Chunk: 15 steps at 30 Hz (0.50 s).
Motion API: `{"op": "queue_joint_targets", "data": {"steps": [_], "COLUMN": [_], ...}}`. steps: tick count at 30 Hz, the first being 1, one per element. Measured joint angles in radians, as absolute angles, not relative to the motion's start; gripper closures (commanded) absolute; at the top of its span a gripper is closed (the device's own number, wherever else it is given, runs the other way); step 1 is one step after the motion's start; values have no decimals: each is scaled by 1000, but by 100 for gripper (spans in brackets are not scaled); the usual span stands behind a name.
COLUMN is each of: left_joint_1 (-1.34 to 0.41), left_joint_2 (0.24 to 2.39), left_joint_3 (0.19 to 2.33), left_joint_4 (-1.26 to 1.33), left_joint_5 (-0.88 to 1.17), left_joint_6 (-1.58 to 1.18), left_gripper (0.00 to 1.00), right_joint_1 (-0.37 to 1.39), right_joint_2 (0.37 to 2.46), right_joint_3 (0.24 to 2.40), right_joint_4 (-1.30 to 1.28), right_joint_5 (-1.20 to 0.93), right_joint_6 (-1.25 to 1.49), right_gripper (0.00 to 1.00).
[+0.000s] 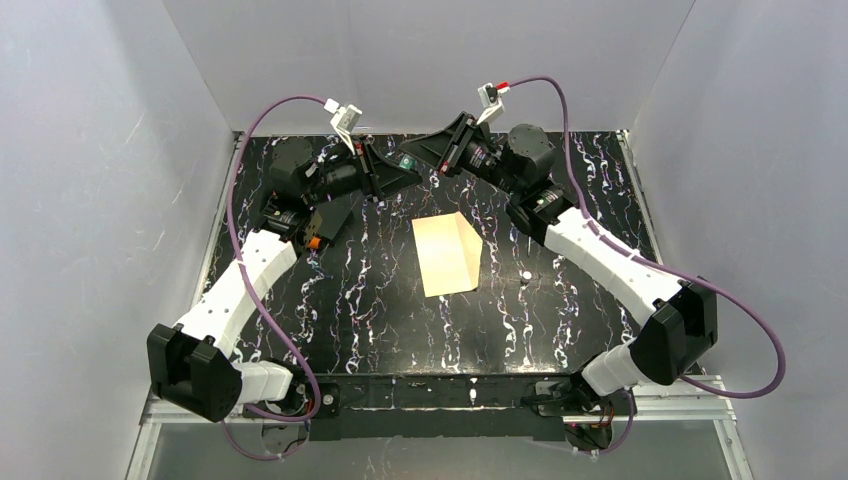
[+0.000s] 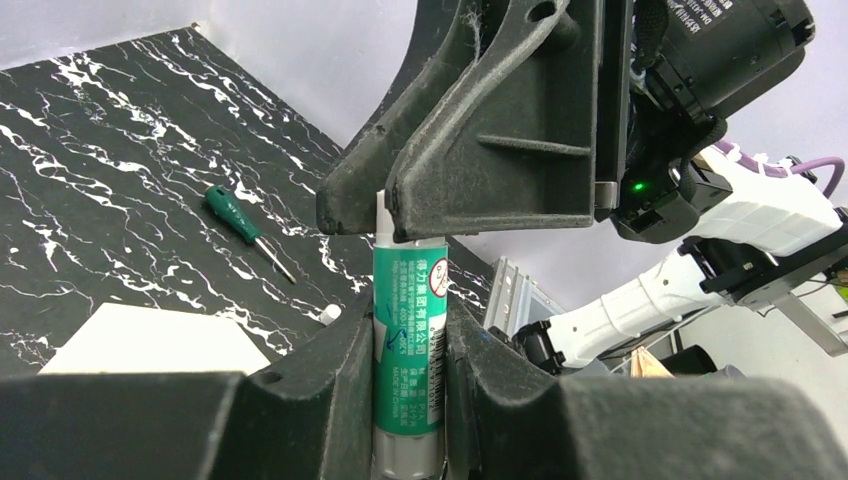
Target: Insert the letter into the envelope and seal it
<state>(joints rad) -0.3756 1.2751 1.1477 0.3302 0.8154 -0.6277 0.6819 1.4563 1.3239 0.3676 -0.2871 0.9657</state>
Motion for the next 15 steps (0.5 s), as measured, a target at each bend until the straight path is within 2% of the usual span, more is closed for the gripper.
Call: {"op": "queue_joint_targets", "data": {"steps": [3, 5, 6, 10, 15], "left_joint_1": [-376, -376, -376, -374, -365], "left_joint_2": [1275, 1274, 1274, 1274, 1274], "left_joint_3": [1148, 1148, 1148, 1150, 1171], "left_joint_4": [339, 344, 344, 330, 287], "left_joint_5": [805, 801, 799, 792, 821], "left_joint_6": [-636, -645, -647, -674, -700], "left_gripper": [81, 65, 60, 49, 49], "right_joint_1": [682, 682, 682, 682, 678], "right_joint_2": [1460, 1463, 1464, 1465, 1475], "right_joint_3": [1349, 1370, 1380, 1425, 1477], "right_joint_4": [332, 305, 289, 207, 112], "right_joint_5": [-296, -301, -305, -333, -399], "right_joint_6": [939, 919, 906, 816, 698], "right_gripper": [89, 90, 91, 93, 91]}}
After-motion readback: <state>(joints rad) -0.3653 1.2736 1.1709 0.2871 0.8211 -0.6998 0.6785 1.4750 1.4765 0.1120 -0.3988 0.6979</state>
